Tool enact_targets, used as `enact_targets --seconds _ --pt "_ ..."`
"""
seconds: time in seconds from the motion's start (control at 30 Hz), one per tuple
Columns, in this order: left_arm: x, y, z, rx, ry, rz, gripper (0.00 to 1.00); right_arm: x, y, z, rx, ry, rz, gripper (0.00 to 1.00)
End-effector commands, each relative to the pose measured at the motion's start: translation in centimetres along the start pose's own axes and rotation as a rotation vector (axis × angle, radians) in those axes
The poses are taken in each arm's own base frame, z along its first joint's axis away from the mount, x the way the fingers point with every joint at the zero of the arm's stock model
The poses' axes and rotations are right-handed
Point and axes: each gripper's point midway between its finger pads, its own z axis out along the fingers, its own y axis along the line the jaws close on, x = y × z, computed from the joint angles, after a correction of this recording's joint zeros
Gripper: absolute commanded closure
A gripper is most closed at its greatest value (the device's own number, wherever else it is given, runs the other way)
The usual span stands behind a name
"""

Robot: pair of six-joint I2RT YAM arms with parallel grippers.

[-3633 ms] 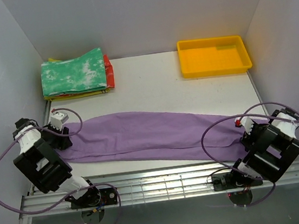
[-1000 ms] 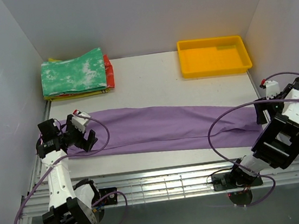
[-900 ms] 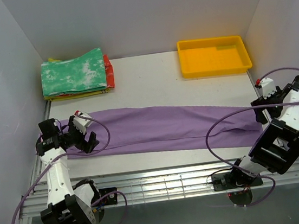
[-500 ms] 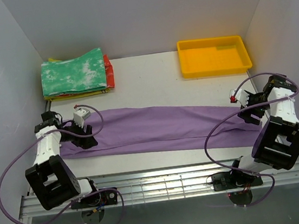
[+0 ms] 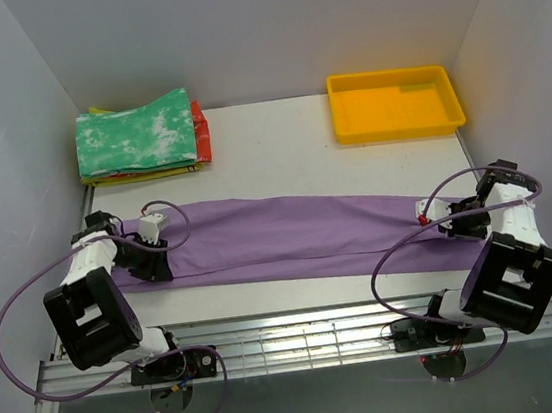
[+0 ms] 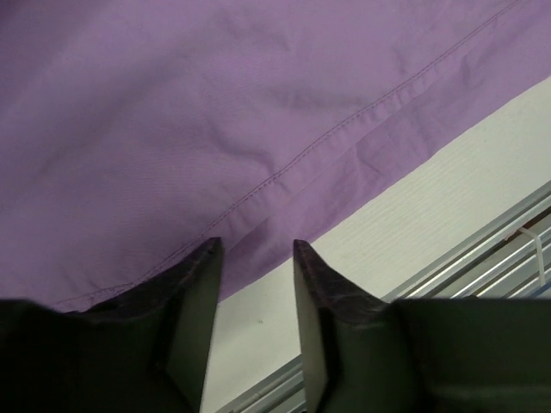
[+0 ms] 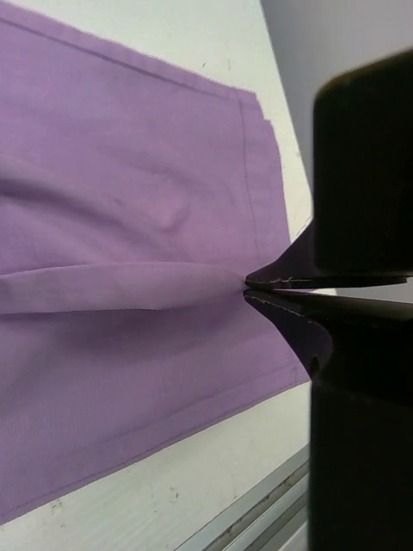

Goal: Fold and stack the trousers
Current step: Fold the trousers

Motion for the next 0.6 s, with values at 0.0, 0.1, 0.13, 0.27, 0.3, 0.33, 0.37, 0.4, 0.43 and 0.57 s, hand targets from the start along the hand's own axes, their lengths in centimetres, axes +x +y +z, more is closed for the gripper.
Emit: enact_targets --seconds 0.0,0.1,0.13,0.27,0.3,0.33,0.37,0.4,0.43,0.57 --pt "-0.5 0.9 -0.3 -0.05 -0.019 -0.003 0.54 0.4 -1.4 -1.7 0.094 0.056 -0.088 0.92" --pt "-3.5 -1.0 -2.4 -0.005 -0.158 0.112 0.6 1.0 -2.5 -2.8 0.155 0.076 -0.102 0.92" --pt "-4.3 -1.6 -3.1 0.0 -0.194 0.19 0.61 1.3 -2.9 -3.1 0.172 0.084 -0.104 0.92" --pt "-6.4 -3.6 -5.3 -0.005 -0.313 0.431 0.62 1.8 -3.6 -3.9 0.201 0.081 -0.104 0.92" --pt "-6.3 -3.8 -5.4 -0.004 -0.312 0.464 0.62 1.9 -3.6 -3.8 0.196 0.079 -0.101 0.92" --pt "-6.1 -3.9 -5.2 0.002 -0.3 0.493 0.62 1.9 -3.6 -3.8 0.198 0.079 -0.102 0.92" --pt "-5.3 -3.8 -4.8 0.013 -0.257 0.502 0.6 1.9 -3.5 -3.7 0.193 0.076 -0.101 0.92" --pt "-5.0 -3.6 -4.7 0.016 -0.235 0.557 0.59 1.9 -3.5 -3.6 0.192 0.073 -0.104 0.92" --pt "-4.6 -3.4 -4.5 0.02 -0.213 0.579 0.56 1.8 -3.5 -3.5 0.191 0.071 -0.105 0.92" --pt "-2.5 -2.4 -3.7 0.016 -0.115 0.697 0.5 1.7 -3.3 -3.4 0.183 0.061 -0.105 0.92"
